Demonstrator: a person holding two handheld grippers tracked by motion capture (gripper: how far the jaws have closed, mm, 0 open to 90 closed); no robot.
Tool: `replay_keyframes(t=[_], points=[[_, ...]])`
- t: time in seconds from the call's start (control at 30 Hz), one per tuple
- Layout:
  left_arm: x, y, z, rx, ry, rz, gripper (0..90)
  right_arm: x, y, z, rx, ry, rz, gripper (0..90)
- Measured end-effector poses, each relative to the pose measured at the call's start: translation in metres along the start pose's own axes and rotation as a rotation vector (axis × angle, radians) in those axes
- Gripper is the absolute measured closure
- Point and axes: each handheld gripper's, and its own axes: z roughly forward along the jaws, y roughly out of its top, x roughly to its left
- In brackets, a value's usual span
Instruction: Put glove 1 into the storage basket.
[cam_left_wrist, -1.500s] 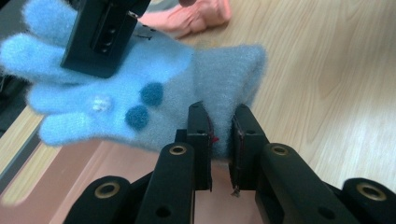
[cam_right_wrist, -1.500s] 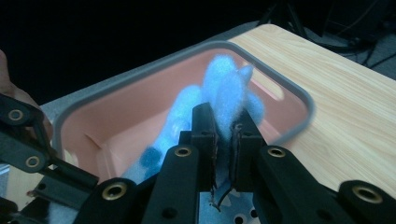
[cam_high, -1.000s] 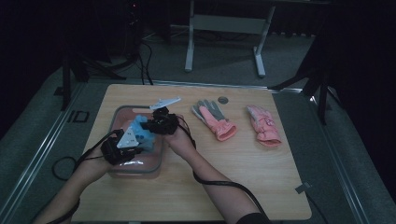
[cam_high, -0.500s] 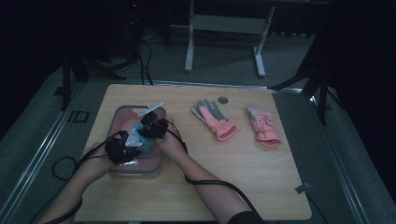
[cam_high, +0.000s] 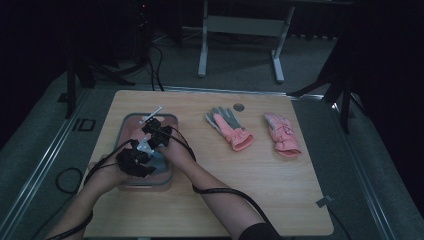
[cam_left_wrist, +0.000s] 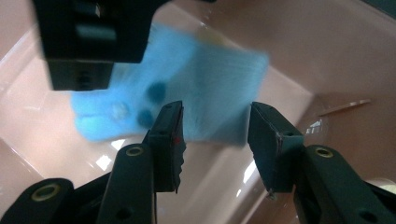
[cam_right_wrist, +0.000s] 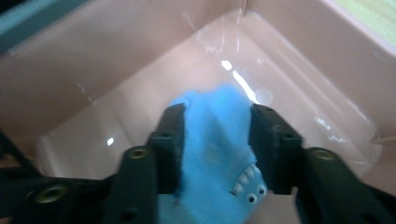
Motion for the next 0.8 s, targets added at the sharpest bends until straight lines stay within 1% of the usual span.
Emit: replay_keyframes(t=[0.03, 0.07, 0.13, 0.2, 0.27, 0.3, 0.33, 0.37, 0.4, 0.43, 0.47, 0.5, 0.53, 0.57, 0.6, 0.63, 0.67, 0.7, 0.73, 0.8], points=[[0.0, 0.0, -0.001, -0.005, 0.002, -0.012, 53.3, 0.0, -0.001, -0.002, -0.011, -0.006, -0.005, 49.3], [0.0, -0.001, -0.002, -0.016, -0.006, -0.019, 53.3, 0.0, -0.001, -0.003, -0.019, 0.002, -0.005, 49.0], [0.0, -0.002, -0.006, -0.018, 0.02, -0.024, 53.3, -0.002, -0.002, -0.007, -0.027, 0.02, 0.012, 46.1], [-0.001, -0.004, -0.013, -0.049, 0.041, -0.031, 53.3, -0.005, -0.003, -0.015, -0.057, 0.03, 0.016, 43.0], [-0.001, -0.006, -0.023, -0.117, 0.083, -0.055, 53.2, -0.008, -0.004, -0.024, -0.091, 0.041, 0.024, 38.4], [0.0, -0.007, -0.029, -0.16, 0.095, -0.065, 51.0, -0.01, -0.005, -0.029, -0.107, 0.042, 0.029, 36.0], [0.0, -0.008, -0.034, -0.205, 0.118, -0.081, 46.7, -0.013, -0.006, -0.034, -0.123, 0.046, 0.037, 34.0], [0.0, -0.009, -0.04, -0.24, 0.145, -0.102, 44.6, -0.016, -0.007, -0.038, -0.136, 0.059, 0.053, 30.4], [0.0, -0.009, -0.04, -0.24, 0.145, -0.102, 44.7, -0.016, -0.007, -0.038, -0.136, 0.059, 0.053, 30.4], [0.001, -0.01, -0.049, -0.311, 0.154, -0.165, 44.7, -0.019, -0.008, -0.043, -0.157, 0.073, 0.065, 28.4], [0.0, -0.01, -0.053, -0.334, 0.164, -0.197, 41.7, -0.025, -0.012, -0.053, -0.18, 0.089, 0.082, 25.9], [-0.001, -0.01, -0.055, -0.349, 0.172, -0.218, 38.3, -0.028, -0.014, -0.057, -0.197, 0.101, 0.088, 24.0], [-0.002, -0.009, -0.056, -0.353, 0.179, -0.239, 34.8, -0.03, -0.016, -0.061, -0.207, 0.109, 0.092, 22.6], [-0.003, -0.007, -0.056, -0.347, 0.178, -0.252, 31.2, -0.032, -0.018, -0.066, -0.217, 0.125, 0.089, 20.2], [-0.005, -0.006, -0.056, -0.35, 0.171, -0.253, 24.9, -0.033, -0.02, -0.07, -0.228, 0.13, 0.087, 19.2], [-0.007, -0.005, -0.056, -0.353, 0.172, -0.257, 22.5, -0.034, -0.023, -0.074, -0.238, 0.128, 0.087, 19.2], [-0.008, -0.003, -0.055, -0.361, 0.164, -0.268, 20.8, -0.035, -0.025, -0.078, -0.25, 0.131, 0.085, 19.0], [-0.01, -0.002, -0.054, -0.376, 0.149, -0.276, 17.1, -0.036, -0.027, -0.082, -0.257, 0.129, 0.084, 18.9], [-0.011, 0.0, -0.054, -0.386, 0.131, -0.279, 15.1, -0.037, -0.03, -0.086, -0.26, 0.124, 0.079, 18.9], [-0.015, 0.004, -0.052, -0.39, 0.131, -0.275, 14.6, -0.04, -0.034, -0.092, -0.267, 0.118, 0.073, 18.8]])
